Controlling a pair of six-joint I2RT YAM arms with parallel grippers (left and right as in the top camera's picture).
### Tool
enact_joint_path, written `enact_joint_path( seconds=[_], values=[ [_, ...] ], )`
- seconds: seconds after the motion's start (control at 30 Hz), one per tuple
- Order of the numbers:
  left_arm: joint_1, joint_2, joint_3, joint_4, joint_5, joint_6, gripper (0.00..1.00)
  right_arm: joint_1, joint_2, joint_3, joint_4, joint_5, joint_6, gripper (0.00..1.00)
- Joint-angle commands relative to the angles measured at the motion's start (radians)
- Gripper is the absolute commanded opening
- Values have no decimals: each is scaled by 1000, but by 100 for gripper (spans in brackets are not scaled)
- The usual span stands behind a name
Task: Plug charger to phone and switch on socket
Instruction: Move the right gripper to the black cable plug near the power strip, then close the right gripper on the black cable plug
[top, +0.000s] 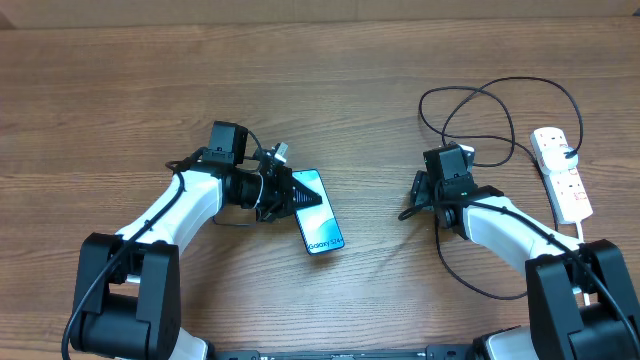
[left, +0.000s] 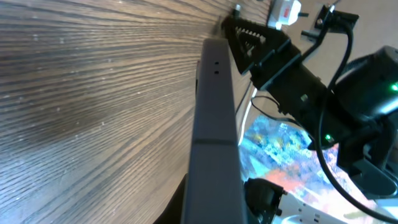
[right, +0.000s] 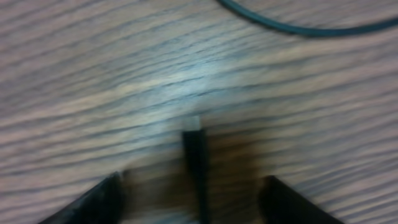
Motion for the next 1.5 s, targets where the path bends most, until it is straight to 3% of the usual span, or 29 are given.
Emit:
enact_joint_path(
  seconds=[0.0,0.23,0.57,0.9,1.2,1.47],
  values=[
    [-3,5,11,4,-3,-55,4,-2,8,6,1,-71,1,59],
    [-3,5,11,2,-4,-58,4,-2,9,6,0,-69,1,52],
    [-3,5,11,-8,-3,-63,4,-8,10,6,36,39,0,55],
    [-3,5,11,-8,-2,-66,4,-18,45,6,52,-7,0,54],
    [-3,5,11,-8,-2,-66,4,-18,109,6,34,-105,1,30],
    [-3,5,11,-7,-3,-66,4,-18,109,6,-37,-214,1,22]
  ],
)
